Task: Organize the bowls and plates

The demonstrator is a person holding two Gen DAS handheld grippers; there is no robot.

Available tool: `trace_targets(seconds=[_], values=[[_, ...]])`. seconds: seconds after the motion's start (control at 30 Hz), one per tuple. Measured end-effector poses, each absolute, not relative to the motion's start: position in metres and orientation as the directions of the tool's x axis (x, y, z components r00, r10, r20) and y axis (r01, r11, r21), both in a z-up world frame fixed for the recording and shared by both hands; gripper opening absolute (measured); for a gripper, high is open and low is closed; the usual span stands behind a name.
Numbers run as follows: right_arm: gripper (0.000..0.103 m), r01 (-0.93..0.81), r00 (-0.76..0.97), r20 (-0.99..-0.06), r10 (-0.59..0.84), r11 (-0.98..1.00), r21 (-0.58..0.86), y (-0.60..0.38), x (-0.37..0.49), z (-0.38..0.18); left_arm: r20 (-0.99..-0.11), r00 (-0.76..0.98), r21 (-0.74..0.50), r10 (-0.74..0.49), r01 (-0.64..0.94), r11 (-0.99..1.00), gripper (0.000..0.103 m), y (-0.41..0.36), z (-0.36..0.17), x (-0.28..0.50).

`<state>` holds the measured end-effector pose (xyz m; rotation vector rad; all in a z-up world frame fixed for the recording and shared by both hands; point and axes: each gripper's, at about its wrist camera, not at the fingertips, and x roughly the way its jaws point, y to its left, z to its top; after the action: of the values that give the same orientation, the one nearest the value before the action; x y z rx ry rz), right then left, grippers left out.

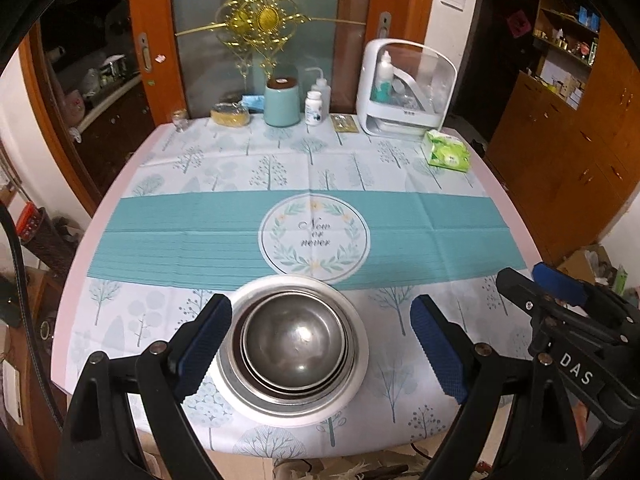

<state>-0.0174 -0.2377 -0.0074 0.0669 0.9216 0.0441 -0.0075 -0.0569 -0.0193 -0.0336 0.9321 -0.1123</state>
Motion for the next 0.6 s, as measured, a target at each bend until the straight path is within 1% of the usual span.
trace_targets(seconds=[0.03,0.23,0.6], values=[[0.054,-0.011,0.609,-0.791,0.066,0.997,0.075,-0.238,-0.017,-0.006,-0.797,0.594,-0.073,-0.105,0.078,0.994,0.09,-0.058,-0.018,-0.008],[0.055,-0.013,0.641,-0.766,0.039,0.999,0.041,-0.238,-0.02,0.004,-0.793,0.605,-0.053,-0.077,0.057,0.997,0.09,-0.063,-0.015,-0.01],[0.055,-0.031,0.641,-0.766,0.037,0.999,0.023,-0.243,-0.016,0.005,-0.774,0.632,-0.033,-0.029,0.006,0.999,0.09,-0.068,-0.012,-0.008]])
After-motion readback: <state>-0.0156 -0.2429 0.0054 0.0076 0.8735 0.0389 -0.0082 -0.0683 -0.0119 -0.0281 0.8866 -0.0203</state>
